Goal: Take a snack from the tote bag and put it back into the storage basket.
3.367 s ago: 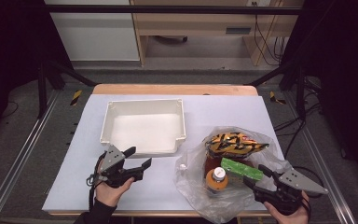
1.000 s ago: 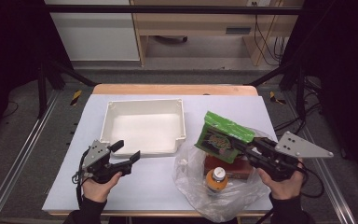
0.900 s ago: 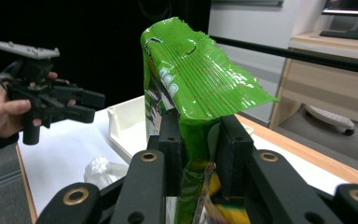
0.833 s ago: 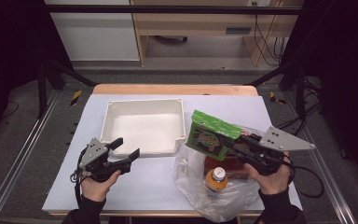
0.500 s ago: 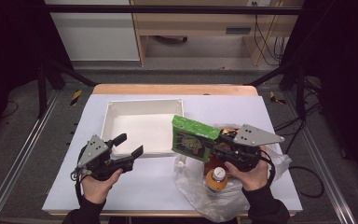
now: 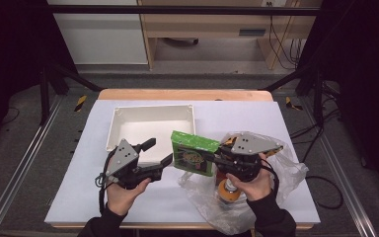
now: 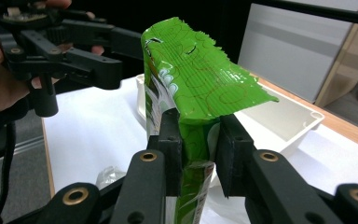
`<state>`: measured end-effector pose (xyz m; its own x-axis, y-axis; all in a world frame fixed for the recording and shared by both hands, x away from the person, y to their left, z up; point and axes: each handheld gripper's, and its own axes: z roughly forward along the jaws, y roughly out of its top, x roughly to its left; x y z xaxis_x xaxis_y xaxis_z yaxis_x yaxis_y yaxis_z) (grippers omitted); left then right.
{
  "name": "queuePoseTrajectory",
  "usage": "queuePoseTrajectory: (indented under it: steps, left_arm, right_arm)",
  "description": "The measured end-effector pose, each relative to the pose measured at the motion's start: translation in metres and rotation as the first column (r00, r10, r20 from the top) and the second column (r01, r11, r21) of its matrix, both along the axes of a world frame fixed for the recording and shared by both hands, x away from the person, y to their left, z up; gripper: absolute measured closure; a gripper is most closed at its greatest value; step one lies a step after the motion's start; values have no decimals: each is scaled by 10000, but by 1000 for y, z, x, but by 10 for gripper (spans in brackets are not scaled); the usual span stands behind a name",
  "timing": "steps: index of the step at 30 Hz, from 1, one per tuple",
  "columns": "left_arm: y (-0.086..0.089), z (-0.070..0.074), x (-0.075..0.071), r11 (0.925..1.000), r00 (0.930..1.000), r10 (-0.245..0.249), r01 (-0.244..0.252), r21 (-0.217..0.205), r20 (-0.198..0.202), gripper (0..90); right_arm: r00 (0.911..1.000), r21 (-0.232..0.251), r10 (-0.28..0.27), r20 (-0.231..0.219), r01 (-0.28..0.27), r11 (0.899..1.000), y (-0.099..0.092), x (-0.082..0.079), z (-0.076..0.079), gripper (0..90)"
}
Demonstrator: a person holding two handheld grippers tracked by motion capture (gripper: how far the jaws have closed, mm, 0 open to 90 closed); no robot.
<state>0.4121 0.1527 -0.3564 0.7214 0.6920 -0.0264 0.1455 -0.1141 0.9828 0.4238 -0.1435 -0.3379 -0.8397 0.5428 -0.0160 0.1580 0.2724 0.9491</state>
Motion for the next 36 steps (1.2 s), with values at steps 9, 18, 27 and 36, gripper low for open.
queuePoseTrajectory:
  steps: [9, 18, 27, 36]
  left_arm:
    - [-13, -6, 9, 9990, 9989, -421, 424, 136, -201, 338]
    - [-13, -15, 15, 9894, 9882, -1452, 1454, -6, -490, 500]
    - [-15, -12, 5, 9923, 9914, -1197, 1212, 259, -522, 705]
    - [-15, -6, -5, 9927, 9920, -1153, 1169, 300, -507, 773]
  right_arm:
    - [9994, -212, 351, 65, -350, 9992, 7, 0, -3, 743]
    - [9988, -250, 480, -12, -481, 9985, 10, 1, -6, 743]
    - [9999, -177, 76, -137, -78, 9998, 8, 4, -8, 703]
    - [9990, 38, -448, -59, 448, 9990, 5, 1, -7, 522]
